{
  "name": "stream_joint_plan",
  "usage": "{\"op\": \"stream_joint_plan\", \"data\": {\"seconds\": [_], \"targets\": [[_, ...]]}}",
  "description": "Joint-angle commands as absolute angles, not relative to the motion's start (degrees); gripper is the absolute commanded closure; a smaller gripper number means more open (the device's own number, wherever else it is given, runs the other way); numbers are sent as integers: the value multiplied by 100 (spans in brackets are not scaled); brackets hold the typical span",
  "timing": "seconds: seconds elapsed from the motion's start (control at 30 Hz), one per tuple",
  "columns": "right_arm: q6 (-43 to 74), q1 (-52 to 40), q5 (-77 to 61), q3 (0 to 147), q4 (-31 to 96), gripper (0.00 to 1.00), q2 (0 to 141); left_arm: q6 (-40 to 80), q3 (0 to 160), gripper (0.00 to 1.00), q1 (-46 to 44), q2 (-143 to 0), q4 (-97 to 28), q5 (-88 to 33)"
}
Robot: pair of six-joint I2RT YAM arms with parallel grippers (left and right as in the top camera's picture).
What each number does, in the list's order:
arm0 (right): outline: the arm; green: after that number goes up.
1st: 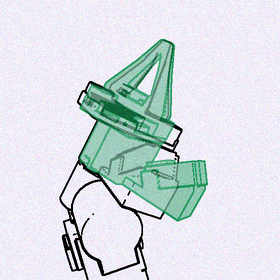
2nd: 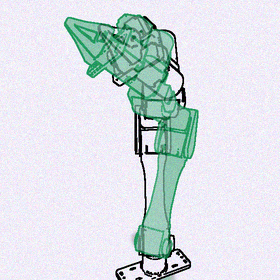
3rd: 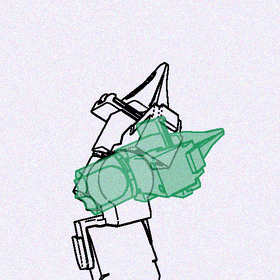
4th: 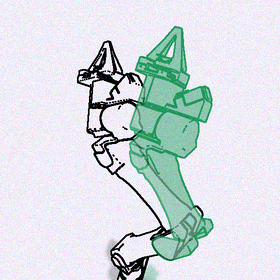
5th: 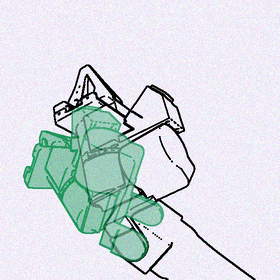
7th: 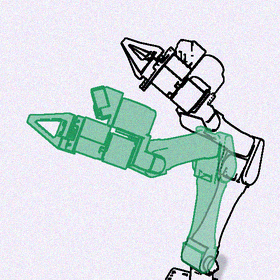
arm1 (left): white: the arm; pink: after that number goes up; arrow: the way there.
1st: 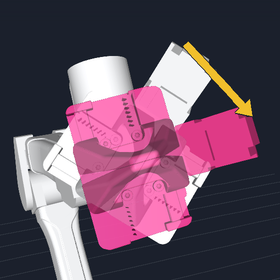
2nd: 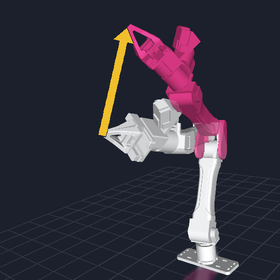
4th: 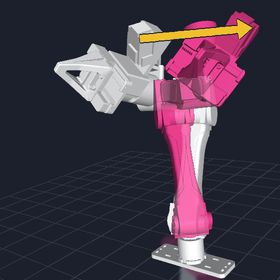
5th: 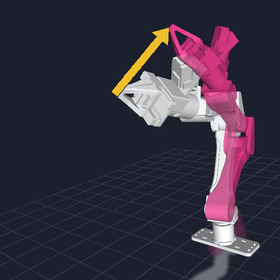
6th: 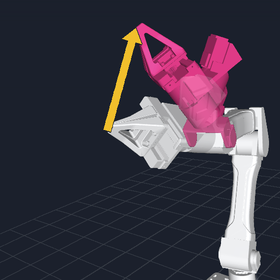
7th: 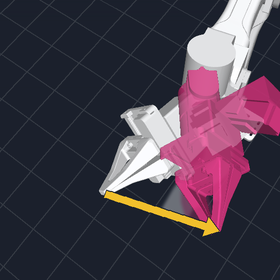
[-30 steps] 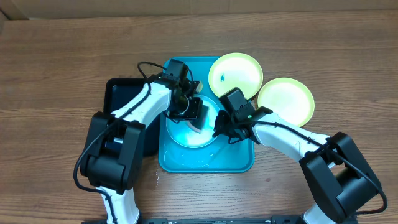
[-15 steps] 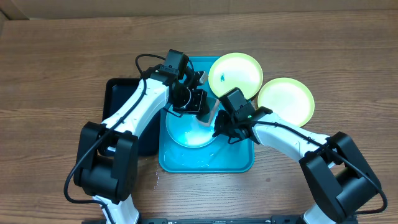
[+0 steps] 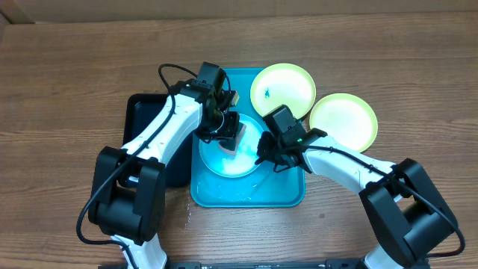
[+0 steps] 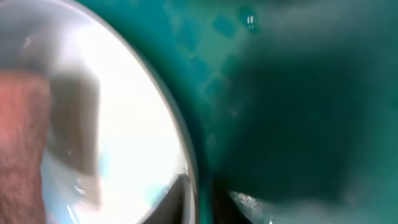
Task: Clean dirty plates on tray and stack at the side
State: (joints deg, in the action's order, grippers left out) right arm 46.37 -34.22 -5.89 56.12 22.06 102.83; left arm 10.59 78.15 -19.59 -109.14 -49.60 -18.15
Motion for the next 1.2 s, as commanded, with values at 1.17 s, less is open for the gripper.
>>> {"op": "stream_joint_plan", "data": {"seconds": [1.17], "targets": [[4641, -3417, -504, 5621, 2171, 96, 10294, 1612, 6055, 96, -1997, -10864, -3118, -1365]]}}
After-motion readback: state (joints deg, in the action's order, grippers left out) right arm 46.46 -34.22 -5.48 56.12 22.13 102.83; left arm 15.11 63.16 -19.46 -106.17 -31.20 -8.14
